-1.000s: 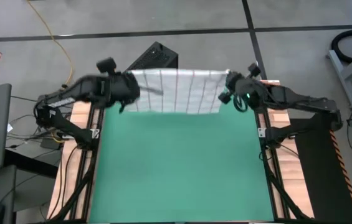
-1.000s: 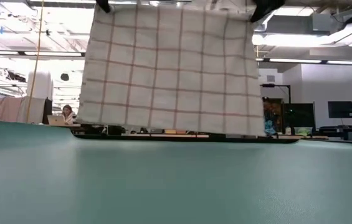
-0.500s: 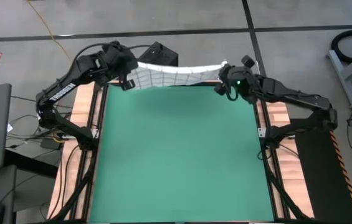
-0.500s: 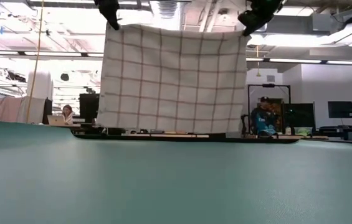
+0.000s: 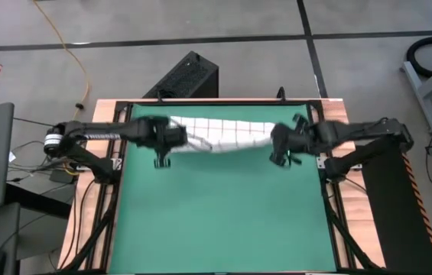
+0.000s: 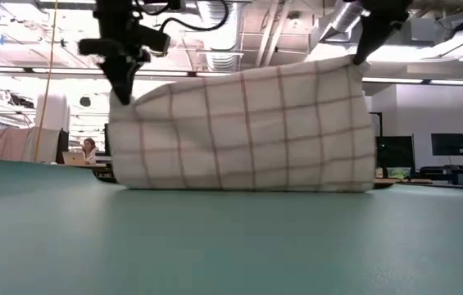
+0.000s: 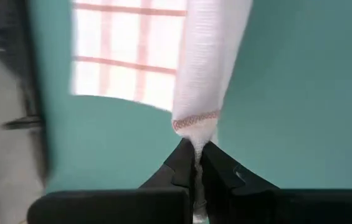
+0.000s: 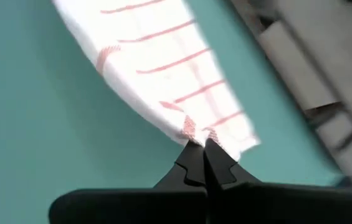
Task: Roll towel into tight, uniform cylinder
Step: Roll the white towel
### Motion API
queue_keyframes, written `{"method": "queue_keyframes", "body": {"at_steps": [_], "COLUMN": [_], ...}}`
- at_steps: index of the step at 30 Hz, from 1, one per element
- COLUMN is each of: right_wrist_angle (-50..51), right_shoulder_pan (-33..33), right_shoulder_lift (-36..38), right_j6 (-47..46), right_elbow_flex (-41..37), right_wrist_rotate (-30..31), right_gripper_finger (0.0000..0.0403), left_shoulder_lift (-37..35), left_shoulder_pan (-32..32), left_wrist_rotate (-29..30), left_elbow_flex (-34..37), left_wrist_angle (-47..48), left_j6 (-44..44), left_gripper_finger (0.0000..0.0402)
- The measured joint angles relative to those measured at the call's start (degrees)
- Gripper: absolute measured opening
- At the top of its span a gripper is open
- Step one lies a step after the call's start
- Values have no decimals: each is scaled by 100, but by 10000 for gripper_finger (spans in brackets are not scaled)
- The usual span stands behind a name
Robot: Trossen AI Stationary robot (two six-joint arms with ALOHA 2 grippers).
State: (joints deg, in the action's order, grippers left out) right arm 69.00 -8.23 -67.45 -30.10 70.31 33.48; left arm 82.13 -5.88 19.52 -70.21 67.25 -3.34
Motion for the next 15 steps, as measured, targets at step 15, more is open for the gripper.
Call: {"method": "queue_keyframes", "body": {"at_steps": [15], "right_wrist_angle": [-851], "right_shoulder_pan": [-2022], "right_shoulder_lift": [-1718], "right_j6": [-1319], "right_elbow_flex": [-547], "right_wrist_rotate": [-404], "right_gripper_finger": [0], "left_shoulder_lift": [6], "left_shoulder_pan": [2331], "left_wrist_rotate": [-1405], "left_elbow_flex": [513], "left_wrist_angle": [-1718], "left_j6": [2053], "left_gripper_finger": [25]}}
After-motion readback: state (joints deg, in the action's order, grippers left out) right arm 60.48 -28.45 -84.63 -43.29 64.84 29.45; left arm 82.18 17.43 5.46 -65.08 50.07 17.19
